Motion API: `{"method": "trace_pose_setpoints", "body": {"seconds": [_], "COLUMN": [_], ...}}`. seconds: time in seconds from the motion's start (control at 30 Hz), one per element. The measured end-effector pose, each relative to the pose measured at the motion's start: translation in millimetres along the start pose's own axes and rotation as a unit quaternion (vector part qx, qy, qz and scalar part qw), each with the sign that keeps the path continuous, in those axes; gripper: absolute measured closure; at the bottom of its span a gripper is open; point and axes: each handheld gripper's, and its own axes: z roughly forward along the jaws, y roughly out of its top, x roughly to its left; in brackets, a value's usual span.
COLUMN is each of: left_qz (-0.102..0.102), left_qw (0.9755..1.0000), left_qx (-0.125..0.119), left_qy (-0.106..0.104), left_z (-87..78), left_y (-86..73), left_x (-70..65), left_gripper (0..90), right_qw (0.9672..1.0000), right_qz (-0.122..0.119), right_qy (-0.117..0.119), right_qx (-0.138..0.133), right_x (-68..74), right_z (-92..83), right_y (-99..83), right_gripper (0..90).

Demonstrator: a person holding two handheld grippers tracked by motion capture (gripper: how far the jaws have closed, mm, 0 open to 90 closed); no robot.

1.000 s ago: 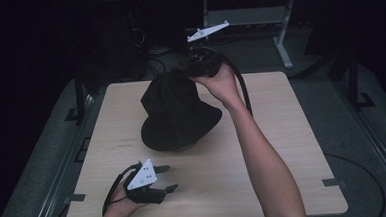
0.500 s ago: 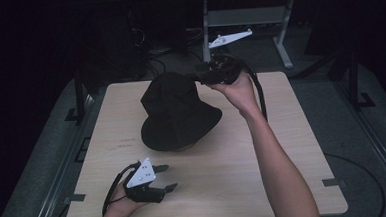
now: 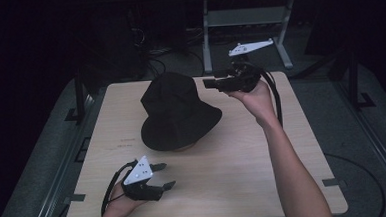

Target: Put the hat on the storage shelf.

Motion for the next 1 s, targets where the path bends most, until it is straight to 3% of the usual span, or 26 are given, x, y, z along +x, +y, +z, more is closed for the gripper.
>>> {"method": "trace_pose_setpoints", "body": {"seconds": [0.6,1.0], "left_qz": [0.001,-0.008], "left_qw": [0.9999,0.9999], "left_qx": [0.01,0.006], "left_qy": [0.003,0.006], "left_z": [-0.8,-1.6], "left_y": [-1.6,-2.1], "left_x": [0.8,1.3], "left_gripper": [34.1,33.4], "right_qw": [0.9992,0.9987], "right_qz": [0.026,0.04], "right_qy": [-0.029,-0.031], "right_qx": [0.003,0.003], "right_x": [-16.2,-17.5], "right_z": [-37.1,-55.3], "right_y": [-41.5,-66.0], "right_gripper": [35.3,31.7]}}
